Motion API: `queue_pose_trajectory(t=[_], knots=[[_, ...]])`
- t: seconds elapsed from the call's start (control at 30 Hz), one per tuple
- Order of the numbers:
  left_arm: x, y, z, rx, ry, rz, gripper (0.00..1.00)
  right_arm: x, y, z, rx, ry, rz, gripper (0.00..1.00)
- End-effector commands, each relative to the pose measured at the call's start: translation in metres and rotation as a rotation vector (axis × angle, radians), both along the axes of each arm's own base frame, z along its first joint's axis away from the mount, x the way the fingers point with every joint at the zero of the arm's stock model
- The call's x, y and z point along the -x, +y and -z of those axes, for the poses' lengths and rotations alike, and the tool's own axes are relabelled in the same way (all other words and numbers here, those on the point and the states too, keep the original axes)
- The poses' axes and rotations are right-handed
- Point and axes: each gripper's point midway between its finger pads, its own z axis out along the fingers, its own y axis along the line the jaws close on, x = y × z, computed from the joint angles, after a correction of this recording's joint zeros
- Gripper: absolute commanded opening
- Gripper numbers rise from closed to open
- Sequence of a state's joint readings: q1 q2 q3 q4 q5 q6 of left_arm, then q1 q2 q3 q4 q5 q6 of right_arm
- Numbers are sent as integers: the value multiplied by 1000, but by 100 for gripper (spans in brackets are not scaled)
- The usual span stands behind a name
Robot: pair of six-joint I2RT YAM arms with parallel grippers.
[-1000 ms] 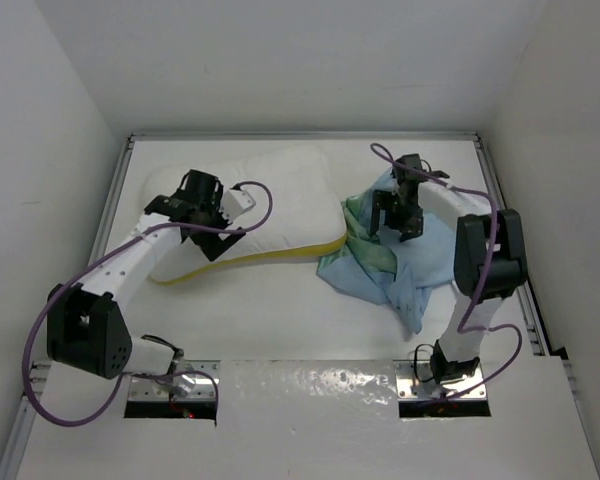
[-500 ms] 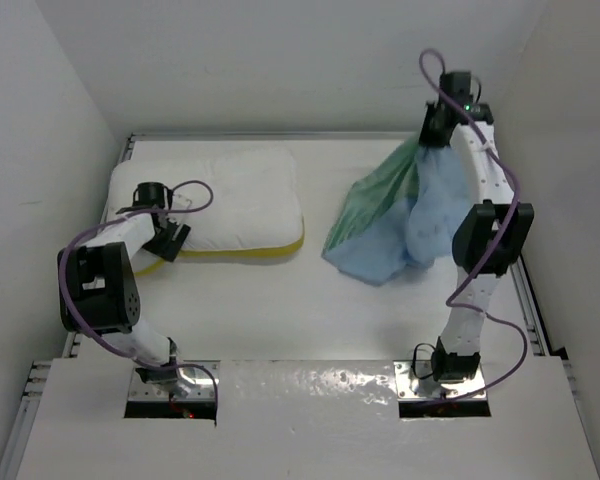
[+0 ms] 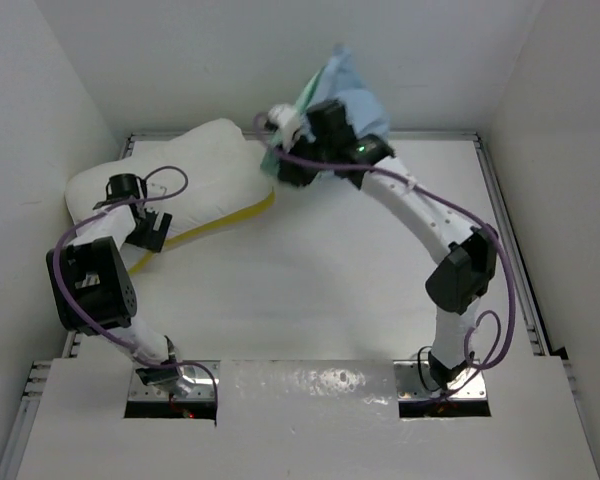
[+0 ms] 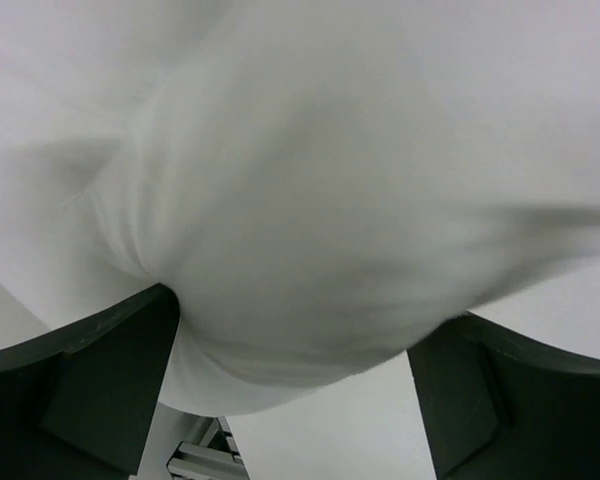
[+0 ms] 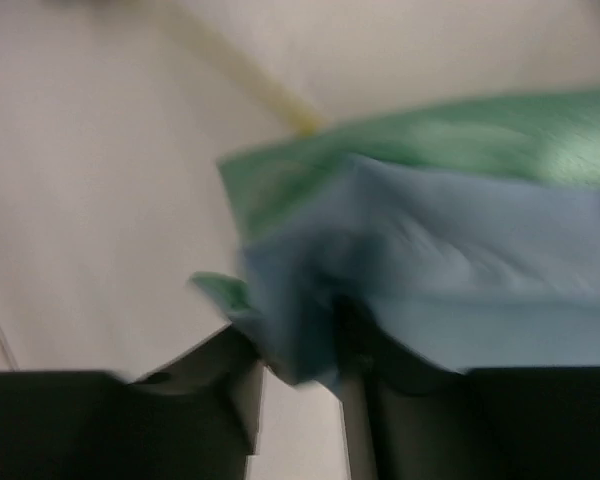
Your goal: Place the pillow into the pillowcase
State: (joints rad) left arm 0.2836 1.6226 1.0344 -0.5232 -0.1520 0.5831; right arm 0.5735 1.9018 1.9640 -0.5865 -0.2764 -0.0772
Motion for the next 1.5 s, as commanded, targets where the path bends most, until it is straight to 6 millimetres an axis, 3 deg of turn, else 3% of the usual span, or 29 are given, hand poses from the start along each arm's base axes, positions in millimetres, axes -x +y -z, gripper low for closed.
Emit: queue_pose_trajectory(t=[0.0,0.03,0.07,0.13,0.2,0.23,0.33,0.37,0.4,0.43,0.47,0.5,0.57,0.6,0.63,0.7,0.73,0.77,0.83,0.87,0.97,1.0,1.07,1.1,1.2,1.3,1.33,1.37,1.47], knots=[[-18,-16,-37,95,-102,32,92,98,-11,94,284,280,-225,40],[-28,-21,-49,123,-134,64,94,119,-22,117,354,365,-226,81],[-31,-25,-55,142,-144,81,96,128,-25,126,386,395,-218,98],[-39,-33,-70,183,-168,112,98,140,-30,129,385,400,-195,99],[-55,-36,-98,192,-232,140,98,138,-30,114,318,350,-132,99],[-67,-43,-120,208,-290,173,98,132,-30,92,232,256,-80,99],[-80,-65,-149,226,-348,258,97,123,-36,46,50,60,0,99],[-88,-89,-161,223,-366,329,87,121,-39,39,-14,66,47,79],[-90,-104,-162,214,-353,382,81,108,-54,34,-62,71,116,37],[-91,-114,-160,183,-334,403,76,95,-64,29,-120,74,179,7],[-91,-142,-157,188,-310,471,69,88,-74,41,-178,165,262,0],[-93,-159,-145,210,-272,514,69,67,-99,47,-215,204,361,0],[-99,-186,-124,245,-215,558,75,42,-123,72,-277,314,543,31],[-103,-193,-117,251,-197,552,79,25,-147,82,-309,348,641,59],[-112,-200,-119,247,-208,551,84,14,-154,85,-361,392,712,67],[-126,-202,-93,261,-154,496,89,-7,-166,118,-352,464,802,83],[-135,-203,-98,260,-158,483,89,-19,-164,115,-370,467,807,85],[-139,-203,-77,268,-101,459,89,-27,-161,141,-340,515,817,87],[-147,-204,-70,274,-72,446,88,-44,-152,147,-354,535,808,88],[-147,-206,-69,284,-71,450,87,-48,-149,170,-341,583,822,89],[-146,-221,-70,354,-95,492,84,-67,-142,185,-379,585,820,89],[-144,-229,-70,395,-100,519,81,-75,-138,196,-386,586,814,89],[-139,-238,-67,439,-91,544,61,-82,-132,212,-390,611,810,87],[-139,-239,-67,447,-88,549,40,-85,-128,216,-396,622,807,86],[-137,-240,-67,453,-76,545,0,-87,-115,231,-416,662,774,71],[-137,-241,-84,452,-117,572,0,-85,-108,239,-451,695,754,35],[-140,-242,-97,445,-158,586,0,-86,-109,237,-466,694,754,8],[-144,-242,-110,439,-193,594,0,-87,-115,240,-476,689,774,0],[-157,-243,-159,416,-333,604,0,-87,-155,226,-546,668,873,0]])
